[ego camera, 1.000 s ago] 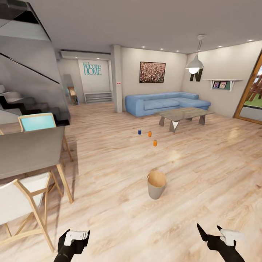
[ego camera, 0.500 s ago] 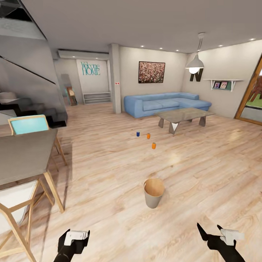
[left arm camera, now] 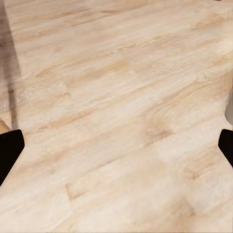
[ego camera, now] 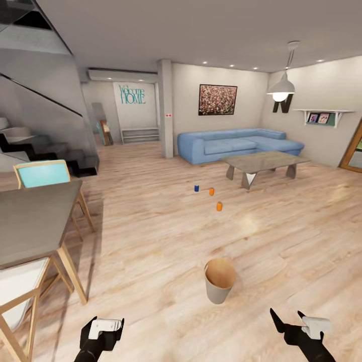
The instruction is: Put the three can of soda from the living room inside the tash can in the kitchen.
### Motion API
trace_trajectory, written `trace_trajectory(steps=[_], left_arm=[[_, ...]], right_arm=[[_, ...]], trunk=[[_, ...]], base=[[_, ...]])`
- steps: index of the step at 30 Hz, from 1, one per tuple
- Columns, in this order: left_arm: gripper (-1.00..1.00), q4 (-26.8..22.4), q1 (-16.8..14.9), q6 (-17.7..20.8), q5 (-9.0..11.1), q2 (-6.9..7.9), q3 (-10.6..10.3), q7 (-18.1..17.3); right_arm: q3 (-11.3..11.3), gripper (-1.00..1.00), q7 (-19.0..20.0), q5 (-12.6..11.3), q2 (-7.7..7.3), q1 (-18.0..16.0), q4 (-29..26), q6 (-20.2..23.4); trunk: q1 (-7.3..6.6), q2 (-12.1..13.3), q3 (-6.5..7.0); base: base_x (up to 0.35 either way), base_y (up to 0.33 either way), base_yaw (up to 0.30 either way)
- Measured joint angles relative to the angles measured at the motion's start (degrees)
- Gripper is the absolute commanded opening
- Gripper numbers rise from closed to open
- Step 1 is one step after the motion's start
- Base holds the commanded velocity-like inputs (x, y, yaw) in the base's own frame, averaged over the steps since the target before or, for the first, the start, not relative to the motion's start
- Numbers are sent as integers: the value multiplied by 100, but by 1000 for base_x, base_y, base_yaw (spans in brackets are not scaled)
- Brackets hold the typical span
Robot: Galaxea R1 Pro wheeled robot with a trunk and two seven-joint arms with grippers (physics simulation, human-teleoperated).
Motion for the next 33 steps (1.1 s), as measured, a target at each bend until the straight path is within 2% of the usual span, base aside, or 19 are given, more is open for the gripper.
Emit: trace_trajectory(steps=[10, 25, 33], left_arm=[[100, 0, 1, -4, -1, 0, 0, 0], [100, 0, -2, -5, 0, 2, 0, 0], [100, 0, -2, -5, 7, 8, 0, 0]], right_arm=[[0, 100, 0, 1, 5, 0, 0, 0], [-3, 100, 2, 1, 5, 0, 0, 0], [4, 100, 8, 9, 10, 0, 2, 0]], trunk=[[0, 0, 0], [0, 0, 0], [0, 0, 0]], base=[[237, 0, 73], [78, 0, 1], [275, 0, 3]])
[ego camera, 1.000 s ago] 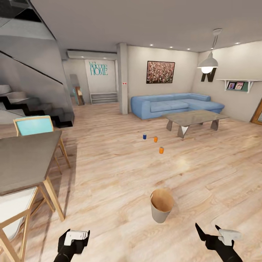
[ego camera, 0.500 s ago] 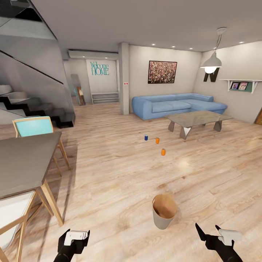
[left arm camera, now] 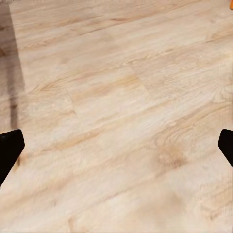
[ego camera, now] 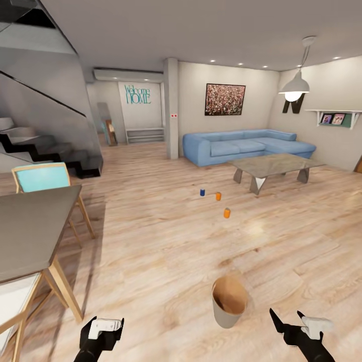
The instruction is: Put the three can of soda from the living room inside the tash can in the kitchen.
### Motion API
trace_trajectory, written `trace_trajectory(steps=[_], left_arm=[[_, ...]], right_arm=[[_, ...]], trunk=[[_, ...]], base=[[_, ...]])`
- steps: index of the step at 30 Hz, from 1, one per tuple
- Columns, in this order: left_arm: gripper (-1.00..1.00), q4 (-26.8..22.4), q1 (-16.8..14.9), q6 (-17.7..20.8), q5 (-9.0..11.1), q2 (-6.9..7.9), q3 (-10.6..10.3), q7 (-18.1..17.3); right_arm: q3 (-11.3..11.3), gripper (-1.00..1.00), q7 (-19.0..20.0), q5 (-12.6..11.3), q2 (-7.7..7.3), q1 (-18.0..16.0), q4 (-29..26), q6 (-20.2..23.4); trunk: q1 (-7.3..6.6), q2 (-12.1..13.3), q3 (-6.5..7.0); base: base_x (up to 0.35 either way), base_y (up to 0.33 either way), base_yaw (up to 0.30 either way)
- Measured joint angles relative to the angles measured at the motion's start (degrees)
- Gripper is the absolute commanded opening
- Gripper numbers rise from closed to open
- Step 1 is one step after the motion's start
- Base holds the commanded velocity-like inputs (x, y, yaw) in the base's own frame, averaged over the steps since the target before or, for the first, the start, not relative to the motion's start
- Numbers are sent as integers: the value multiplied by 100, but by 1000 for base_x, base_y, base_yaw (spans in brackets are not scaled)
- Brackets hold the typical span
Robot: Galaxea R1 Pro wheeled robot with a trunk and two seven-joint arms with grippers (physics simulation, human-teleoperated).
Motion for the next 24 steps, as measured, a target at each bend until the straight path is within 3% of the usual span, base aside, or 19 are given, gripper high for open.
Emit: trace_trajectory(steps=[9, 24], left_arm=[[100, 0, 1, 6, 1, 1, 3, -6], [100, 0, 2, 4, -8, 1, 1, 0]], right_arm=[[93, 100, -6, 7, 1, 0, 6, 0], [146, 100, -8, 10, 1, 0, 7, 0]], trunk=[[0, 0, 0], [0, 0, 0]], base=[[166, 0, 157], [12, 0, 221]])
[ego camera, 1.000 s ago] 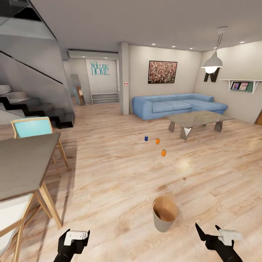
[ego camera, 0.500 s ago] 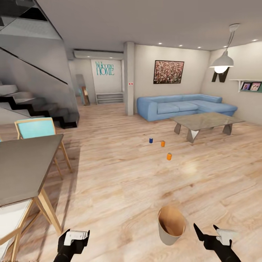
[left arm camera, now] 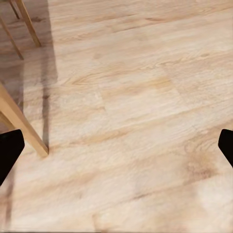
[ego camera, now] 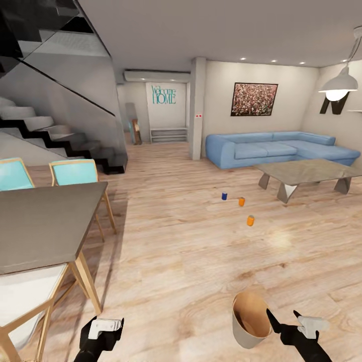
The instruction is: Put the three can of soda from the living room inside the tash can in the kitchen.
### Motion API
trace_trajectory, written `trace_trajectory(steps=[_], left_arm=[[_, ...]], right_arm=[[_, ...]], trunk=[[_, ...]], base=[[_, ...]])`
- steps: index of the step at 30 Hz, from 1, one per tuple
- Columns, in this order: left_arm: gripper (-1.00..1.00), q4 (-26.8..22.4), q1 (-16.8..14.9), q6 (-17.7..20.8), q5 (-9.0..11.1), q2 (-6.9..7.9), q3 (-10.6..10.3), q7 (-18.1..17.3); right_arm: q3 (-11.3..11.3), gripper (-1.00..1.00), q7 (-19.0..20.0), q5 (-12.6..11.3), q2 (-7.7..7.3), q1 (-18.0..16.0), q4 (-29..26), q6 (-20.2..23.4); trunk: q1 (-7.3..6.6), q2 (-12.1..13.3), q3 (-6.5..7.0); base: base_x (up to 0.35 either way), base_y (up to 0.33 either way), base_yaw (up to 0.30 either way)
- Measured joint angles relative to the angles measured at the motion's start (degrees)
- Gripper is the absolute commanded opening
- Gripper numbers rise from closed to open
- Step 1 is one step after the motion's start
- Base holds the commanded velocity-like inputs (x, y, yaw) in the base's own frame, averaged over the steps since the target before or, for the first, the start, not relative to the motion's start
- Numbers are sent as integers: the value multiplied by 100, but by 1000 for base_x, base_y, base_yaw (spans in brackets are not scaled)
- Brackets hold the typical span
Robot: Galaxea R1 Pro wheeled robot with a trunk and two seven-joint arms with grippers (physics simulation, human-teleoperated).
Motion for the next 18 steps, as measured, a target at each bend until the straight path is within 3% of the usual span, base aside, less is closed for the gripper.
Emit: trace_trajectory(steps=[6, 18], left_arm=[[100, 0, 0, 0, 1, 0, -1, 0], [100, 0, 2, -2, -14, -5, 1, 0]], right_arm=[[-5, 100, 0, -5, -3, 0, 0, 0], [-8, 100, 0, -9, -5, 0, 0, 0]], trunk=[[0, 0, 0], [0, 0, 0]], base=[[95, -29, 50], [254, -159, 6]])
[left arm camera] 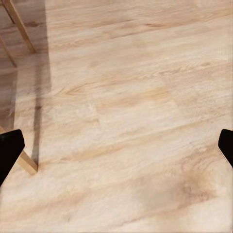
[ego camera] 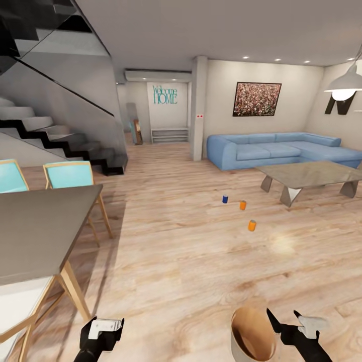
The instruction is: Put the three can of soda from the living room inside the tash can in the kitchen.
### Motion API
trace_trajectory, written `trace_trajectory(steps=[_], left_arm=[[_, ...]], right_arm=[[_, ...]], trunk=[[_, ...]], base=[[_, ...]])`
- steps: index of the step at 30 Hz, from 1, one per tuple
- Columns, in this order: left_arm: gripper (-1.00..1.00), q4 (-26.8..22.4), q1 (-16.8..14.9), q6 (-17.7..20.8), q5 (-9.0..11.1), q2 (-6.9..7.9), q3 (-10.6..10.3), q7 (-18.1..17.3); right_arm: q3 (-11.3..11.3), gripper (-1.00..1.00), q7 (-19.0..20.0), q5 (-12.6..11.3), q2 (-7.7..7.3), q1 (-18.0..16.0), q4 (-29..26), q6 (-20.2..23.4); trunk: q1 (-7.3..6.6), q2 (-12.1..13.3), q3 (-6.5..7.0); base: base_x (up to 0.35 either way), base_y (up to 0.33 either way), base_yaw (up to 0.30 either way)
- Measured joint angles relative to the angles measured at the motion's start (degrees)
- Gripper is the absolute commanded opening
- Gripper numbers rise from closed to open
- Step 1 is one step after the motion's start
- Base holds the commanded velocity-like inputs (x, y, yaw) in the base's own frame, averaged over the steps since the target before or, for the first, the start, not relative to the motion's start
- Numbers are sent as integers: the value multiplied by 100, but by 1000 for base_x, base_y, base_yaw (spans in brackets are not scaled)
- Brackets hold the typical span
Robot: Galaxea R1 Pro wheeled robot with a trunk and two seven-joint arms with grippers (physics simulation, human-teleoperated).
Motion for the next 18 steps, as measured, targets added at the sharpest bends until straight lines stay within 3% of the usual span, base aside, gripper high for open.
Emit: trace_trajectory(steps=[6, 18], left_arm=[[100, 0, -3, 1, 5, -2, 4, 0], [100, 2, -3, 9, -5, 0, 13, -2]], right_arm=[[-4, 100, 0, 2, -3, 0, 2, 0], [116, 100, 7, 8, -65, -5, 293, 32]], trunk=[[0, 0, 0], [0, 0, 0]], base=[[156, -121, 0], [27, -21, 0]])
